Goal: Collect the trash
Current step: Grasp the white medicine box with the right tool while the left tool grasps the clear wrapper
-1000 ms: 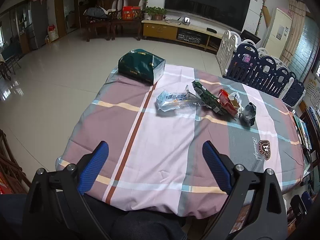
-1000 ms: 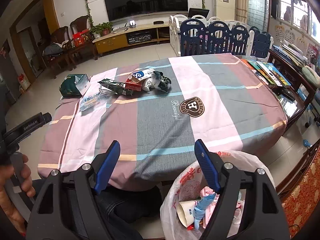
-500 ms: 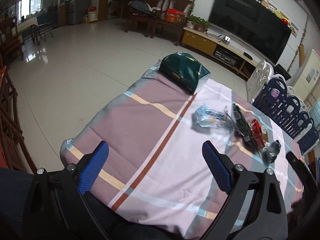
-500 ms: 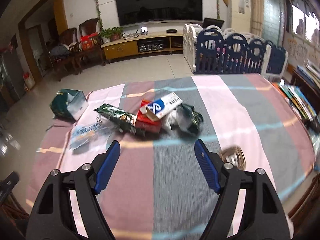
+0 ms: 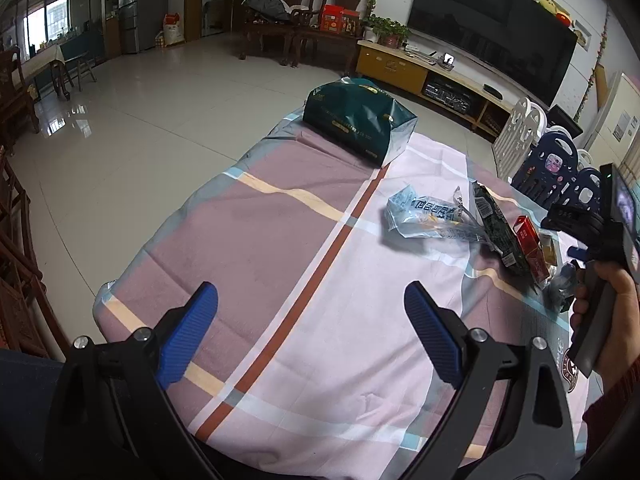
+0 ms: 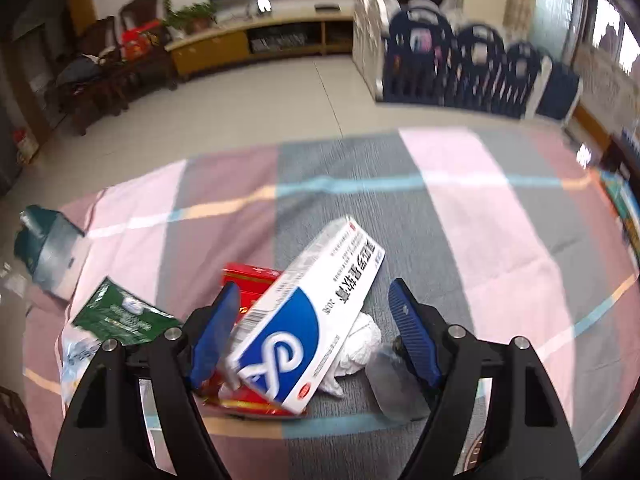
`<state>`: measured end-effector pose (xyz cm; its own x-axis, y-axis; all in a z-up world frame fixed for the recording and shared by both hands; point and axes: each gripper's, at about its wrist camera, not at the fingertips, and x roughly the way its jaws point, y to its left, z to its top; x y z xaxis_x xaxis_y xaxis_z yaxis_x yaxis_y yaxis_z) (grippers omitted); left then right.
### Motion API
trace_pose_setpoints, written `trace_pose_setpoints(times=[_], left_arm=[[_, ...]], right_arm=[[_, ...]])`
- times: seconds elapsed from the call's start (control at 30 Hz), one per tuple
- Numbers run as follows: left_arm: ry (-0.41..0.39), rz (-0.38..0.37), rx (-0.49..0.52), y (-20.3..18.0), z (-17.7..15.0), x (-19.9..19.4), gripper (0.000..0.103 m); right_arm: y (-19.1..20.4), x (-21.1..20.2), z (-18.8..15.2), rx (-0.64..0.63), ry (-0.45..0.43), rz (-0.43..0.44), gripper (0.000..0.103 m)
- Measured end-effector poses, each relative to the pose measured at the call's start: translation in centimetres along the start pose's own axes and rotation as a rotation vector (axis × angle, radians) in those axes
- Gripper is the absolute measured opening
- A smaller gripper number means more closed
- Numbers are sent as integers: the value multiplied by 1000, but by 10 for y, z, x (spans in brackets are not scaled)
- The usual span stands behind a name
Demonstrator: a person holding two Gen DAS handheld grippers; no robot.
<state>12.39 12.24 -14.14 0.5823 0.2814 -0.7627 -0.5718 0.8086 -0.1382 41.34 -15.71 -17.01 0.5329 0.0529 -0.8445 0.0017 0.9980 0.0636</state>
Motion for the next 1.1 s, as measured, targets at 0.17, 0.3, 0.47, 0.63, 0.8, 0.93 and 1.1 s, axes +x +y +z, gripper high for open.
trace_pose_setpoints(times=[0.17, 0.3, 0.47, 0.63, 0.8, 0.93, 1.1], left_arm=[[8, -7, -9, 0, 0, 4, 94], [21, -11, -4, 0, -2, 6, 94], [21, -12, -26, 7, 1, 8, 94], [56, -64, -60, 3, 24, 23, 94], [127, -135, -92, -18, 61, 62, 94], [225, -136, -89, -43, 78, 110, 94], [294, -87, 2, -66, 79, 145, 87]], right_arm=[[6, 2, -21, -48, 55, 116, 38], [16, -22, -57, -130, 90, 222, 27], [22, -55, -110, -240, 129, 300, 26], [13, -98, -160, -335, 66, 257, 26], [0, -118, -185, -334, 0, 160, 56], [-20, -128, -186, -197, -36, 242, 61], [-27, -121, -194, -133, -31, 218, 61]])
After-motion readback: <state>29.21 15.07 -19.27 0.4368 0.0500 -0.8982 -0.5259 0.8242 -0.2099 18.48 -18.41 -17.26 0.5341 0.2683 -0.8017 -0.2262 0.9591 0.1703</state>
